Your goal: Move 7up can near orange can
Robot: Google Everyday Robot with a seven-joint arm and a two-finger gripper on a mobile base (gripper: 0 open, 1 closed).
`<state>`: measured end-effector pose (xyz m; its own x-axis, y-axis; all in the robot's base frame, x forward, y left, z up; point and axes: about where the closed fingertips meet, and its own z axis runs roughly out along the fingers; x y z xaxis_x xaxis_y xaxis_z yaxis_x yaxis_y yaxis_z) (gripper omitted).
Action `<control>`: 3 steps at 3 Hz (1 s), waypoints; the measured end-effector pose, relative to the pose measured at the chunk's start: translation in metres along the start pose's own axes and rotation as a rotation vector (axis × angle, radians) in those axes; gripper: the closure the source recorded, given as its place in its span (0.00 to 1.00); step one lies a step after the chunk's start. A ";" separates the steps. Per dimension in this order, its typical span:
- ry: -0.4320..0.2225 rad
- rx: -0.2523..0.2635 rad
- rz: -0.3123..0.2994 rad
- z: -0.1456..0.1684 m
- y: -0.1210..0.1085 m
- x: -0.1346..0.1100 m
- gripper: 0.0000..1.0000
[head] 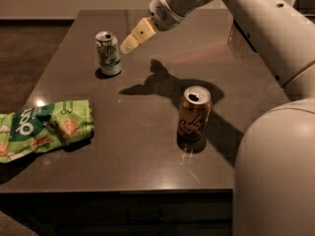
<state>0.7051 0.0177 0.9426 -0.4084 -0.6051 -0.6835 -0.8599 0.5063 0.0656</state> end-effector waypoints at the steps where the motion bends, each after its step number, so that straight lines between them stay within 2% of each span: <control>1: -0.004 -0.028 -0.044 0.026 0.015 -0.015 0.00; 3: 0.012 -0.045 -0.095 0.063 0.027 -0.036 0.00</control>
Offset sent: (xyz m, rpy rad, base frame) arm 0.0102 0.0820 -0.0202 -0.0213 -0.0345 0.1118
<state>0.7153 0.0919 0.9232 -0.3276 -0.6565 -0.6795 -0.9077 0.4183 0.0335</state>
